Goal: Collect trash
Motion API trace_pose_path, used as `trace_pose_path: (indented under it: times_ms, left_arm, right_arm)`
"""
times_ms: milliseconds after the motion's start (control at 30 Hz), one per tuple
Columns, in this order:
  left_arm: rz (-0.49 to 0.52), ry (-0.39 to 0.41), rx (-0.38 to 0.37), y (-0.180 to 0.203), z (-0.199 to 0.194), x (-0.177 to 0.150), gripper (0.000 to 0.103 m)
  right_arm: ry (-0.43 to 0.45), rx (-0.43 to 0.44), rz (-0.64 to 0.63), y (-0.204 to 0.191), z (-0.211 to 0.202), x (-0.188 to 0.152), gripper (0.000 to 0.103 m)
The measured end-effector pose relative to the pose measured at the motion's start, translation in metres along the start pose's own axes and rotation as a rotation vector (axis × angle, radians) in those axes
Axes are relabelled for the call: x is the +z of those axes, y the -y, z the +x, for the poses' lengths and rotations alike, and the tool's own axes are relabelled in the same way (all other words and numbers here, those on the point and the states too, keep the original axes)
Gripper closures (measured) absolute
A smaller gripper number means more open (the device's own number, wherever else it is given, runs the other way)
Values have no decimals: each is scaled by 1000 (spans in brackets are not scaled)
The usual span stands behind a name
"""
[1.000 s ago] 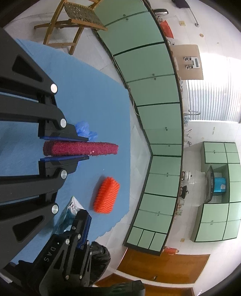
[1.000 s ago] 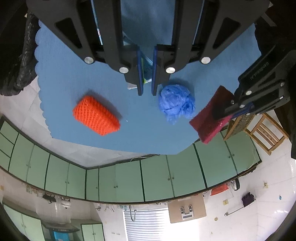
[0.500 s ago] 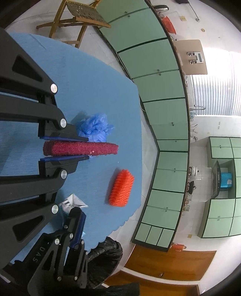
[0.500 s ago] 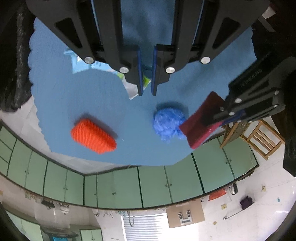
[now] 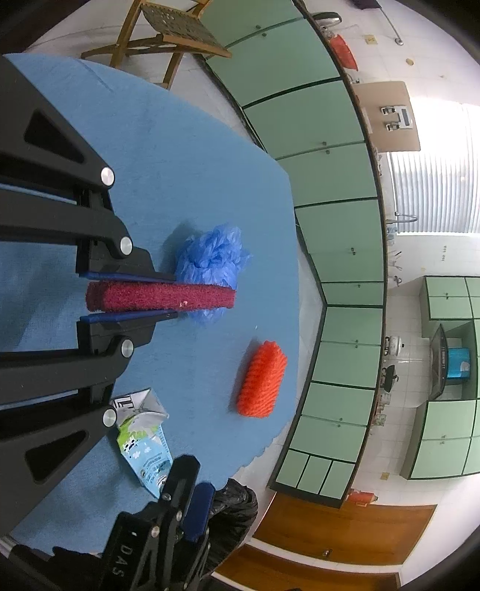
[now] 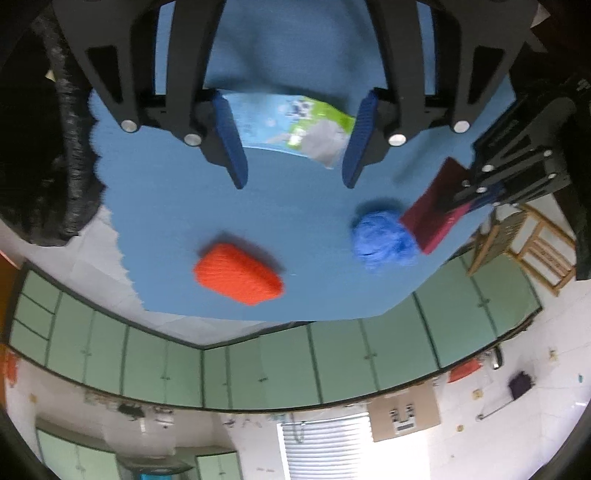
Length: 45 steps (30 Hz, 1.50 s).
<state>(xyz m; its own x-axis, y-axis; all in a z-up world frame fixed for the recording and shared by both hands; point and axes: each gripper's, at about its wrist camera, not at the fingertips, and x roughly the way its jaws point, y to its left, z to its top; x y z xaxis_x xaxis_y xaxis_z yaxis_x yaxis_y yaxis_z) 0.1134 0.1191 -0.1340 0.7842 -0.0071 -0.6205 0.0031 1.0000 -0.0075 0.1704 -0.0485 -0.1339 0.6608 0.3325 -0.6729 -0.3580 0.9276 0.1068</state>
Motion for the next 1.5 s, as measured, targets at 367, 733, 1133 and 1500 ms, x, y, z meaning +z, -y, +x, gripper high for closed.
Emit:
trace_pose_path:
  times_ms: [367, 733, 1133, 1500]
  left_arm:
    - [9, -6, -11, 7, 4, -1, 90]
    - [18, -37, -18, 8, 13, -5, 90]
    - [23, -22, -30, 11, 9, 2, 90]
    - [29, 36, -55, 23, -8, 26, 90]
  right_arm:
    - [-35, -73, 96, 37, -1, -26, 44]
    - [-98, -33, 137, 50, 17, -33, 68]
    - [-69, -21, 62, 43, 0, -18, 95]
    - [21, -51, -18, 40, -33, 13, 95]
